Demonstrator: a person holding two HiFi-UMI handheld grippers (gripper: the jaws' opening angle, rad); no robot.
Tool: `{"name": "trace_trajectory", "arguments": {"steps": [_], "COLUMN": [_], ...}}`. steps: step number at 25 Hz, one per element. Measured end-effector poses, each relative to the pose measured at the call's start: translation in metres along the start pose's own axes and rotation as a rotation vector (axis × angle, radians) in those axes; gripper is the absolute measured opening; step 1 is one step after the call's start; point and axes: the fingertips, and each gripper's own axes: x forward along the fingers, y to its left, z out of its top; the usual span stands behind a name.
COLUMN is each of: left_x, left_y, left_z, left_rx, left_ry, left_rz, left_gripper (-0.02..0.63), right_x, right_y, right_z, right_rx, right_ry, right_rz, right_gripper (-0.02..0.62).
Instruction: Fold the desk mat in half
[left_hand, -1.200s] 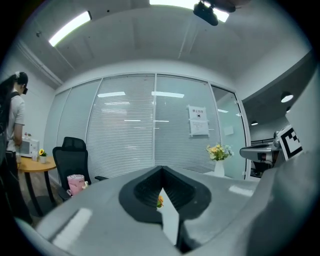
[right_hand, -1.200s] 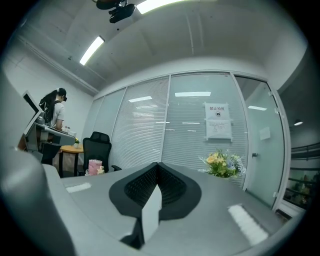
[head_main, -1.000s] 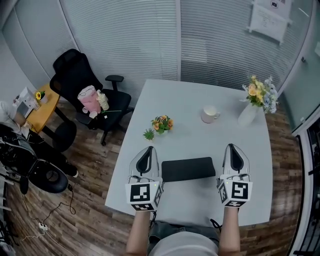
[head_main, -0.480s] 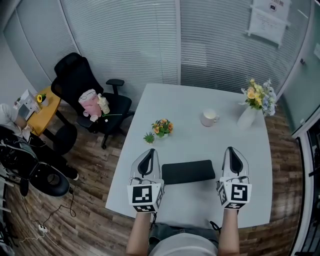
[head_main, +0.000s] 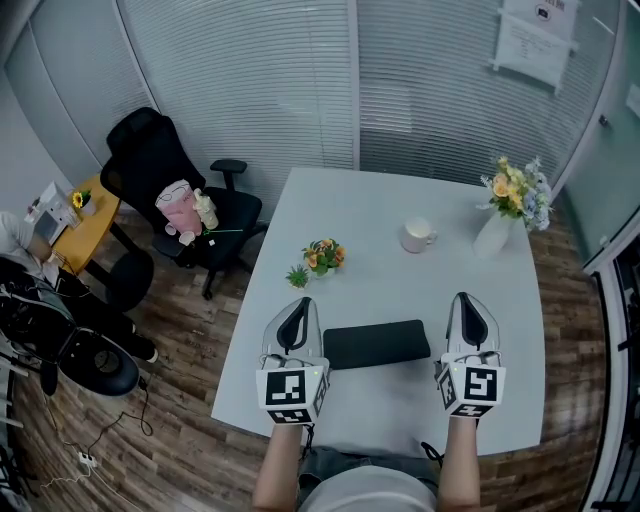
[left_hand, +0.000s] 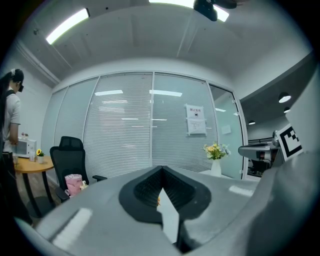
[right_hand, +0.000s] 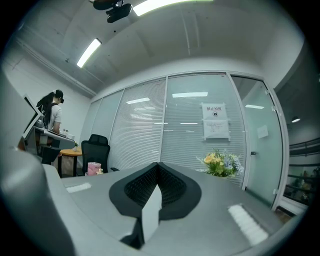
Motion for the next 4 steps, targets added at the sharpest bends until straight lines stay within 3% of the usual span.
{"name": "trace_trajectory", "arguments": {"steps": [4], "left_x": [-0.0006], "left_y": [0.0019], "left_z": [-0.0014], "left_rx": [0.002], "left_ry": [0.002], "left_rz": [0.006], "left_gripper": [0.0], "right_x": [0.0002], "right_y": [0.0016], "right_z": [-0.0014], "right_rx": [-0.001], "right_ry": [0.002], "right_rz": [0.002], "right_gripper": [0.023]}}
